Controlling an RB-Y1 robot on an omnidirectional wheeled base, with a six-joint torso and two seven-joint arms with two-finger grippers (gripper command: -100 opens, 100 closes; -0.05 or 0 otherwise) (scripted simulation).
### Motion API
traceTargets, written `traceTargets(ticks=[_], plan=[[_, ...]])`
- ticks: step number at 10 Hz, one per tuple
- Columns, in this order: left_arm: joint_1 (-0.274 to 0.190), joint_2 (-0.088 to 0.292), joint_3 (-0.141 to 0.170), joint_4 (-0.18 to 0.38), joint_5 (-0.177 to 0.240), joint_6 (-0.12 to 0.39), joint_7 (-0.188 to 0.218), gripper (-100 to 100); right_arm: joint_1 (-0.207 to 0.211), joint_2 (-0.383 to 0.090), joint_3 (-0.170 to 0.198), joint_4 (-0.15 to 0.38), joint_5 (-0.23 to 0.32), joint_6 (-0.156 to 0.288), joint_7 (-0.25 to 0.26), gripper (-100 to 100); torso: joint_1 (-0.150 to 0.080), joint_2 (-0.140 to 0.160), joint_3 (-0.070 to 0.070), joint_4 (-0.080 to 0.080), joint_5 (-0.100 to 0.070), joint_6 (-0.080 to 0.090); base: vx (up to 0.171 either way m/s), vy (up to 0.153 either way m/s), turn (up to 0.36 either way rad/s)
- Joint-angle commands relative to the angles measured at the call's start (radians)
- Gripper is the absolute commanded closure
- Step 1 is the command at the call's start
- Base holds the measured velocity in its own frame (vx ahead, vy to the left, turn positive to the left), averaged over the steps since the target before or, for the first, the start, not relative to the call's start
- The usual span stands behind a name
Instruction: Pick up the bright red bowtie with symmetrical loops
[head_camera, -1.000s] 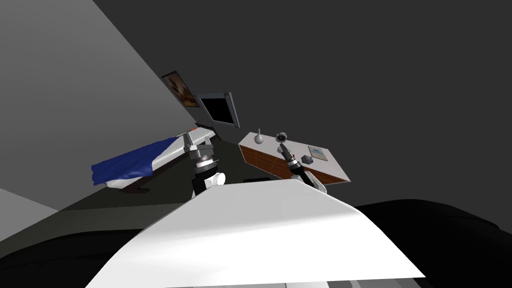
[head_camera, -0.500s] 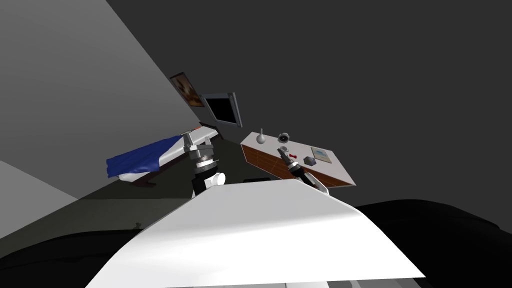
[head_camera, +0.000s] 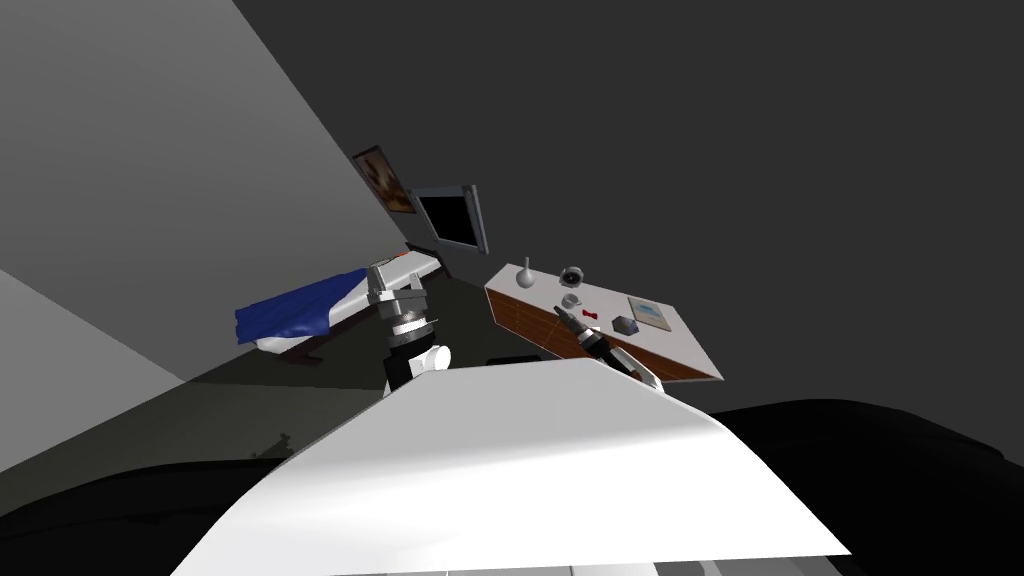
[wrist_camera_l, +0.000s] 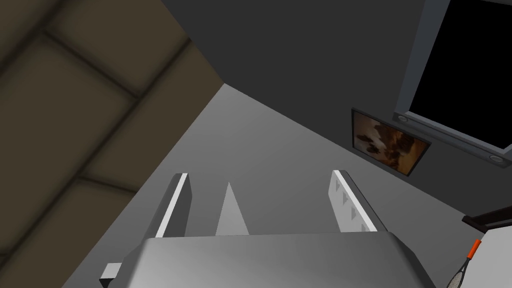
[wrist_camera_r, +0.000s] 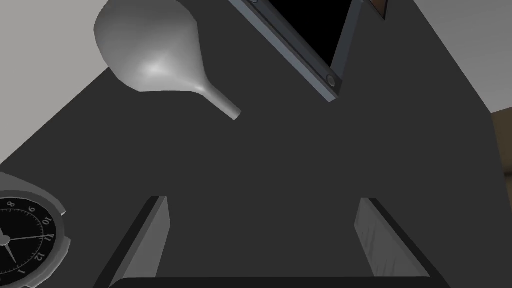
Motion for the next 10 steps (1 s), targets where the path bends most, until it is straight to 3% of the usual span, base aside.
traceTargets(ticks=[1, 2, 3, 5, 6, 9, 10], plan=[[0.000, 0.000, 0.000, 0.000, 0.000, 0.000, 0.000, 0, -0.002, -0.046, 0.019, 0.050, 0.027, 0.001, 0.013, -100, 0.000, 0.000, 0.000, 0.000, 0.000, 0.000, 0.004, 0.009, 0.126], [0.000, 0.000, 0.000, 0.000, 0.000, 0.000, 0.000, 0, -0.005, -0.072, 0.038, 0.101, 0.052, 0.000, 0.026, -100, 0.000, 0.000, 0.000, 0.000, 0.000, 0.000, 0.007, 0.011, 0.191], [0.000, 0.000, 0.000, 0.000, 0.000, 0.000, 0.000, 0, -0.005, -0.083, 0.038, 0.111, 0.052, 0.000, 0.026, -100, 0.000, 0.000, 0.000, 0.000, 0.000, 0.000, 0.010, 0.004, 0.062], [0.000, 0.000, 0.000, 0.000, 0.000, 0.000, 0.000, 0, -0.011, -0.157, 0.077, 0.190, 0.104, -0.002, 0.055, -100, 0.000, -0.001, 0.000, 0.000, 0.000, 0.000, 0.015, 0.009, 0.167], [0.000, 0.000, 0.000, 0.000, 0.000, 0.000, 0.000, 0, -0.011, -0.157, 0.077, 0.210, 0.104, -0.002, 0.055, -100, 0.000, -0.001, -0.001, 0.000, 0.000, 0.000, 0.013, 0.001, 0.054], [0.000, 0.000, 0.000, 0.000, 0.000, 0.000, 0.000, 0, -0.017, -0.234, 0.118, 0.293, 0.156, -0.004, 0.086, -100, 0.000, 0.000, 0.000, 0.000, 0.000, 0.000, 0.010, 0.005, 0.094], [0.000, 0.000, 0.000, 0.000, 0.000, 0.000, 0.000, 0, -0.017, -0.234, 0.118, 0.305, 0.156, -0.004, 0.086, -100, 0.000, -0.001, 0.000, 0.000, 0.000, 0.000, 0.011, 0.002, 0.067]])
